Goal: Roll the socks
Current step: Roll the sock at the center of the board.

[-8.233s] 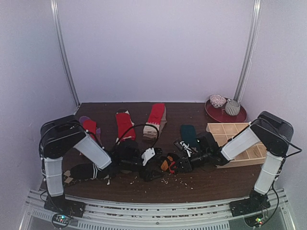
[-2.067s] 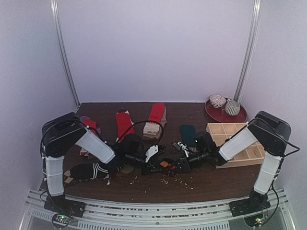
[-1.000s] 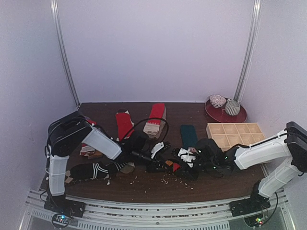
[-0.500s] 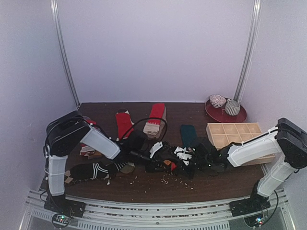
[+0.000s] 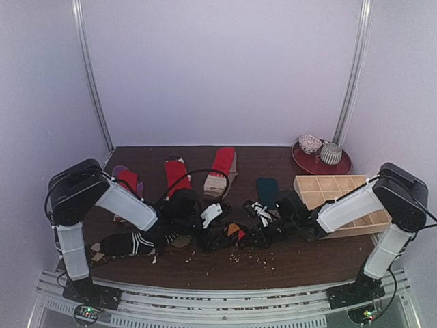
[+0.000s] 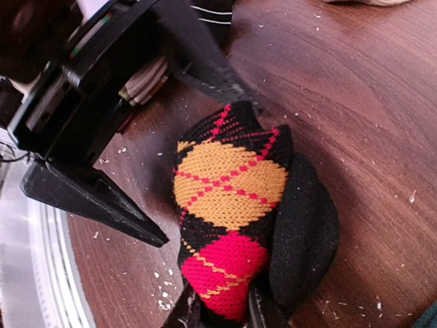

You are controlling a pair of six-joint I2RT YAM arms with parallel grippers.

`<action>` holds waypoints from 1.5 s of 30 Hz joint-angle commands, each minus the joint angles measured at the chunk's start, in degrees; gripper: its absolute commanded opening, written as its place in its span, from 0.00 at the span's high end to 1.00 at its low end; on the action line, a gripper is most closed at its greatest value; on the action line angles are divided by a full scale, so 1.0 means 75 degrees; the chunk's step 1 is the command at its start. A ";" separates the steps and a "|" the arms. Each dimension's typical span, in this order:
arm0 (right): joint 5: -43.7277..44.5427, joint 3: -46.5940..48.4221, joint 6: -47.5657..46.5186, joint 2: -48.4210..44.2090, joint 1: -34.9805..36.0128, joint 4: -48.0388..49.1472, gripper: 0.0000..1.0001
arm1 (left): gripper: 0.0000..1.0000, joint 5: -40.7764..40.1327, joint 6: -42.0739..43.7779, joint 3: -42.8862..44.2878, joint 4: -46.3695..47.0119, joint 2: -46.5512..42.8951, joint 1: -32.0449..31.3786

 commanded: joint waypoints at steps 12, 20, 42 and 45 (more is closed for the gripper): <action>-0.1084 -0.0474 0.0495 0.1027 -0.0436 -0.1739 0.81 | 0.06 0.0309 0.0766 -0.0764 0.2624 -0.0639 0.0073; -0.1135 -0.0547 0.0449 0.1007 -0.0518 -0.1753 0.82 | 0.02 0.1535 0.0671 -0.0001 0.2314 0.0059 0.0461; -0.1151 -0.0518 0.0178 0.1113 -0.0780 -0.1957 0.82 | 0.49 0.3005 0.0195 0.0868 0.1555 0.1331 0.0507; -0.1133 -0.0472 0.0161 0.1147 -0.0780 -0.2005 0.82 | 0.70 0.3076 0.0134 0.0979 0.1469 0.1467 0.0504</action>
